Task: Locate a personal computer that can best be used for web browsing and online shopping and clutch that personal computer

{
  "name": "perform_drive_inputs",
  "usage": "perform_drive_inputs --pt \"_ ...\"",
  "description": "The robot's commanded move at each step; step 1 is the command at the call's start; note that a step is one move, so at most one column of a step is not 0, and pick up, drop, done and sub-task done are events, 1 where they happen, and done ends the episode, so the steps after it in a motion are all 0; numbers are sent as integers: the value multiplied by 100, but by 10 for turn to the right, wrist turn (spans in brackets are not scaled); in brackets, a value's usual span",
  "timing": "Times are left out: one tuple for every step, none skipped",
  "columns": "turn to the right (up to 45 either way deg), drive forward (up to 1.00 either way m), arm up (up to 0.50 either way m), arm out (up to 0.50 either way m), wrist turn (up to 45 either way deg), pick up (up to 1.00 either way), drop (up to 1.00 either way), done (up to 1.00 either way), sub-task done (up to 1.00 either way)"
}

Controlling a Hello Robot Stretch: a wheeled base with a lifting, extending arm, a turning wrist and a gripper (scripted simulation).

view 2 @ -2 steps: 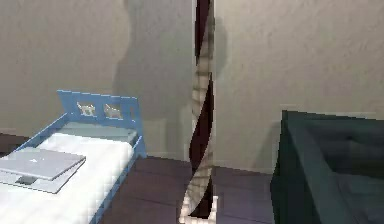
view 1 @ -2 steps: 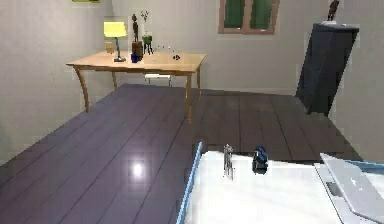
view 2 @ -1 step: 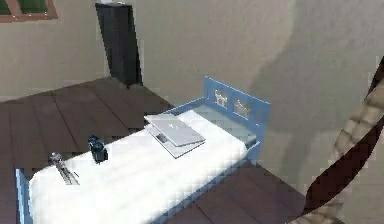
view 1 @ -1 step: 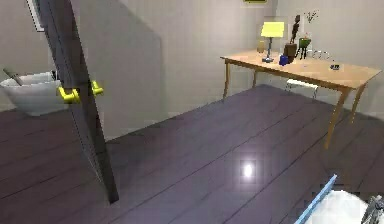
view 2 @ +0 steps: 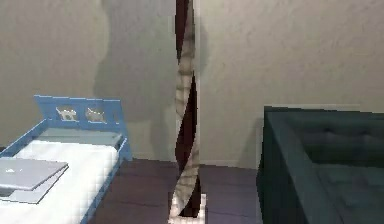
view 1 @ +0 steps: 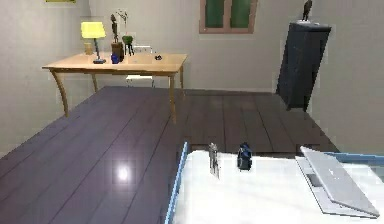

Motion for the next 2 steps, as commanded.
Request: perform_drive_inputs --pt "300 0 0 0 0 0 0 0 0" --pt "0 45 0 0 0 0 0 0 0"
